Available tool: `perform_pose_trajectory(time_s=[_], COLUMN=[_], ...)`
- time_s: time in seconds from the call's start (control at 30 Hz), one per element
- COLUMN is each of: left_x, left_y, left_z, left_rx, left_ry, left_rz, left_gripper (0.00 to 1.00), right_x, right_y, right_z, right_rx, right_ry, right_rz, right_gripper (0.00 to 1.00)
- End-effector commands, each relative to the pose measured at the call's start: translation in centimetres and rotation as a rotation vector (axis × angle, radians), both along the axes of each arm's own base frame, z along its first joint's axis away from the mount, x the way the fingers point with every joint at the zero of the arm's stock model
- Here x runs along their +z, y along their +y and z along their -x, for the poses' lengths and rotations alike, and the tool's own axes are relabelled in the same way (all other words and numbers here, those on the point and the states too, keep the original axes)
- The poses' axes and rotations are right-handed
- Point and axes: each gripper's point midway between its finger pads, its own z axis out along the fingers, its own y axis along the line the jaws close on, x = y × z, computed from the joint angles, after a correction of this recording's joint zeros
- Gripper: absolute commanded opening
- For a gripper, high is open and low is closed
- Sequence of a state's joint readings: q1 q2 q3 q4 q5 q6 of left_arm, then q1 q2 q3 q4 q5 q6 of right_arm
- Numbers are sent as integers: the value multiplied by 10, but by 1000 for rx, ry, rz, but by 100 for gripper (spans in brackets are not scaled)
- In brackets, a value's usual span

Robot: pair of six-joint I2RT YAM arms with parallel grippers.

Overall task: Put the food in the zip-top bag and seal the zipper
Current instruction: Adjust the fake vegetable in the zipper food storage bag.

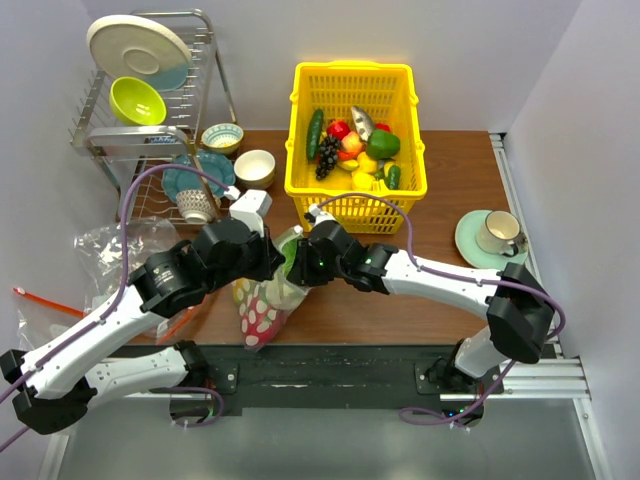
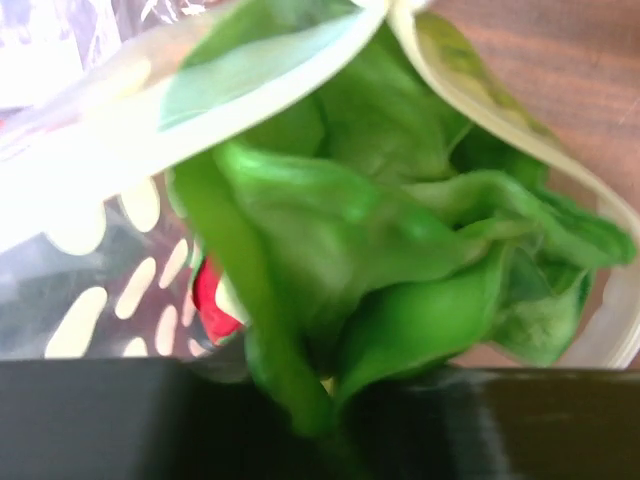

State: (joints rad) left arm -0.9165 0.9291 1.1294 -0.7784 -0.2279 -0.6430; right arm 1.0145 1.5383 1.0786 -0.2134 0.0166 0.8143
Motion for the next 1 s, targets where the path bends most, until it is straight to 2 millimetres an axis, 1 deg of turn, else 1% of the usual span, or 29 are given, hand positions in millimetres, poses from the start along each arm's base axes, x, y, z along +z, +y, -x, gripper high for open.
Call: perform_pose_trajectory(time_s=[0.0, 0.03, 0.07, 0.1, 0.13, 0.17, 0.2, 0.27, 0.3, 0.37, 0.4, 0.43, 0.47, 0.5, 0.53, 0.57, 0.6, 0.63, 0.67, 0.7, 0.77, 0.8, 0.83, 0.87, 0.9, 0.93, 0.97], left_x=[40, 40, 41, 39, 38, 37, 35, 30, 29, 23, 23, 22, 22, 22, 23, 27, 29, 33, 40, 43, 56, 60, 63, 66, 68, 69, 69], left_y=[-14, -15, -15, -14, -13, -12, -11, -11, -11, -12, -12, -11, -9, -9, -8, -9, -9, -9, -11, -12, -18, -21, -25, -29, -32, -36, -41], left_z=[-7, -7, -7, -6, -7, -8, -9, -10, -11, -13, -14, -15, -15, -16, -15, -13, -12, -12, -10, -10, -7, -6, -4, -4, -3, 0, 0], left_rx=[-29, -43, -46, -50, -48, -40, -36, -35, -34, -37, -35, -35, -30, -29, -39, -52, -59, -63, -71, -76, -101, -109, -122, -127, -135, -151, -161], left_ry=[-117, -127, -136, -138, -143, -145, -144, -141, -141, -134, -134, -135, -136, -139, -147, -159, -166, -175, -192, -201, -230, -237, -234, -243, -244, -233, -237], left_rz=[133, 129, 136, 134, 128, 120, 113, 89, 82, 55, 52, 39, 31, 26, 22, 33, 39, 49, 77, 93, 158, 181, 212, 244, 266, 293, 318], left_gripper=[0, 0, 0, 0, 0, 0, 0, 0, 0, 0, 0, 0, 0, 0, 0, 0, 0, 0, 0, 0, 0, 0, 0, 0, 0, 0, 0], right_x=[43, 47, 49, 58, 61, 60, 67, 72, 80, 86, 94, 96, 91, 99, 99, 95, 101, 97, 95, 92, 82, 67, 64, 66, 53, 52, 53], right_y=[17, 21, 21, 23, 22, 18, 16, 10, 7, 3, 2, -1, -12, -15, -18, -26, -25, -25, -23, -22, -15, -16, -13, -2, -2, 3, 11], right_z=[-1, 9, 18, 22, 32, 38, 43, 55, 58, 68, 71, 72, 74, 70, 71, 76, 82, 85, 89, 99, 101, 103, 107, 105, 109, 113, 113], right_rx=[84, 141, 187, 233, 277, 300, 327, 364, 379, 415, 440, 448, 448, 463, 477, 495, 543, 558, 577, 620, 624, 614, 622, 612, 611, 623, 618], right_ry=[-88, -65, -41, -47, -23, -1, -12, 10, 2, 24, 15, 11, 27, -19, -23, 1, 1, 24, 43, 91, 129, 162, 184, 184, 216, 228, 223], right_rz=[-86, -97, -96, -104, -106, -94, -104, -108, -122, -127, -129, -112, -57, -32, -9, 28, 15, 22, 16, -7, -27, -14, -32, -89, -98, -126, -159], right_gripper=[9, 7, 2, 2, 2, 0, 0, 0, 0, 0, 0, 0, 0, 0, 0, 0, 0, 0, 0, 0, 0, 0, 0, 0, 0, 0, 0])
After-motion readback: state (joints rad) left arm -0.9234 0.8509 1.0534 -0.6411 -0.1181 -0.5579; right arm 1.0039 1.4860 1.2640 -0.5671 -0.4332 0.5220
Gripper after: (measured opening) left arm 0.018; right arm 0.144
